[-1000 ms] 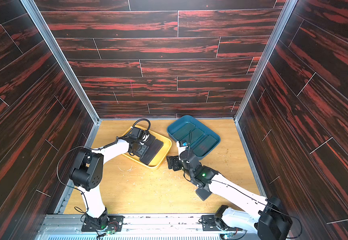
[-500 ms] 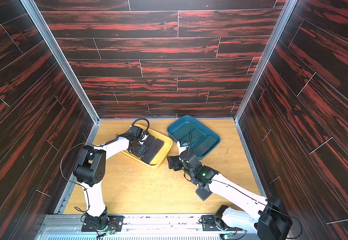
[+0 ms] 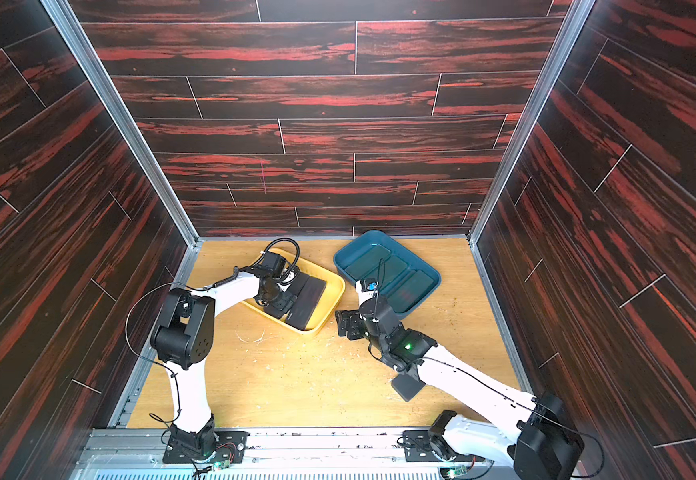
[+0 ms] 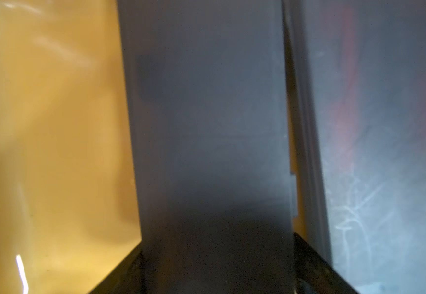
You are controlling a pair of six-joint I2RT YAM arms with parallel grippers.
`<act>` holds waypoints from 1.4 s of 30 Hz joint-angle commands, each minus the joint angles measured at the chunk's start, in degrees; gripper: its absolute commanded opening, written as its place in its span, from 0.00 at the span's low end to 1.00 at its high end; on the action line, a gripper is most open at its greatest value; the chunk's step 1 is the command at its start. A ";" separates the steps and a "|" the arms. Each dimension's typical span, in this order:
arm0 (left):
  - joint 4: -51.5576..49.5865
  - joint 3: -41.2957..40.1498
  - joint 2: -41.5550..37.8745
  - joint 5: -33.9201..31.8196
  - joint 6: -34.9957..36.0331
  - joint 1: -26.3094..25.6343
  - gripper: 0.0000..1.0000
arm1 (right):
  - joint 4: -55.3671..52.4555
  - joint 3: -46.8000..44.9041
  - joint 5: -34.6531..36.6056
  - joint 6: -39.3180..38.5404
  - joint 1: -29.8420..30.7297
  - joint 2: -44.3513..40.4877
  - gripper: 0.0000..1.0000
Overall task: Place the pencil cases by color into the storage box
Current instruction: Place the pencil case at the storage box.
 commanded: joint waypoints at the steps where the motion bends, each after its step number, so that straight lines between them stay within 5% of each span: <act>1: -1.21 0.47 -0.96 0.88 0.92 0.29 0.85 | -2.15 2.11 0.20 1.38 -0.44 0.95 0.88; 9: 0.28 0.92 -8.62 -1.79 -1.22 0.37 0.90 | -6.39 3.45 -0.38 4.11 -4.67 -0.70 0.89; 19: 5.93 -1.88 -21.65 -2.22 -9.02 -1.38 1.00 | -14.86 2.05 -6.73 12.33 -20.75 -4.44 0.90; 30: 9.43 -8.29 -28.41 -4.75 -16.91 -12.89 1.00 | -26.70 -1.80 -6.27 17.74 -29.41 -12.66 0.90; 37: 21.92 -20.05 -35.82 1.24 -28.39 -17.31 1.00 | -32.41 -3.71 -7.46 18.56 -33.86 -13.58 0.90; 42: 26.01 -24.68 -39.85 -0.14 -29.48 -23.12 1.00 | -34.71 -5.01 -9.52 18.87 -37.15 -12.95 0.90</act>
